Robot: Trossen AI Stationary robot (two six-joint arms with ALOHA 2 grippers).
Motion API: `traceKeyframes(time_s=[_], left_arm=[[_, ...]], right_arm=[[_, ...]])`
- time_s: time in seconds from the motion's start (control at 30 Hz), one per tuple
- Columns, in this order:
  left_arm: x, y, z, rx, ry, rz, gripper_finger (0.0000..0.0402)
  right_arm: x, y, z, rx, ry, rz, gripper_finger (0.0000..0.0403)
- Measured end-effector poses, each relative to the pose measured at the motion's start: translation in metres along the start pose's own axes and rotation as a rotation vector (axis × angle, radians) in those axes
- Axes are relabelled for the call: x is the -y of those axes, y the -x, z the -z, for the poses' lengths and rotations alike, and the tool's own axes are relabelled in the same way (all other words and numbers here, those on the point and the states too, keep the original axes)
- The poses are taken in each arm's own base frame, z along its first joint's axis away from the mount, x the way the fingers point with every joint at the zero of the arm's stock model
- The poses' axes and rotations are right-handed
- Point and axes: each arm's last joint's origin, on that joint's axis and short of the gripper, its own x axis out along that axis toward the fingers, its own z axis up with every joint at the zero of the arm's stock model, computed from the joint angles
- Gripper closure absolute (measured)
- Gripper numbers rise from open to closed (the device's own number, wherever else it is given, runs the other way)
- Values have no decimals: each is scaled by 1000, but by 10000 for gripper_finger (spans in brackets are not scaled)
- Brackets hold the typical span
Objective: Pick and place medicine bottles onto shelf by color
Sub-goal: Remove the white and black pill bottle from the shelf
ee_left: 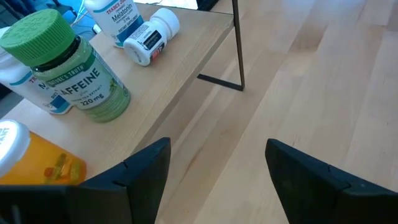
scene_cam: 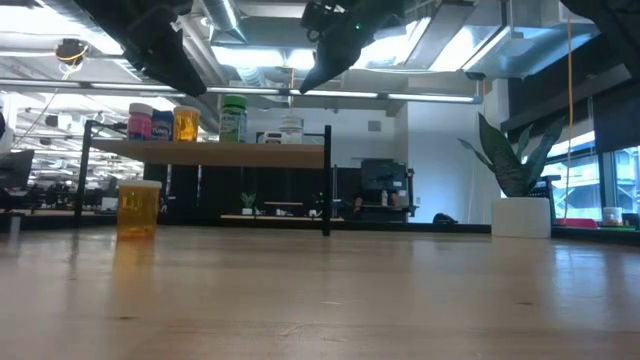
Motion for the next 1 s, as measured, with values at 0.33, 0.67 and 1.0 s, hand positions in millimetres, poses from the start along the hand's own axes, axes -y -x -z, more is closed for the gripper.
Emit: traceKeyframes(time_s=[0.33, 0.67, 1.0], left_arm=[[0, 0, 0, 0, -3, 0, 145], [0, 0, 0, 0, -6, 0, 145], [0, 0, 0, -1, -7, 0, 145]], right_arm=[[0, -9, 2, -10, 6, -8, 243], [1, -22, 2, -3, 0, 5, 179], [12, -29, 15, -7, -39, -41, 163]])
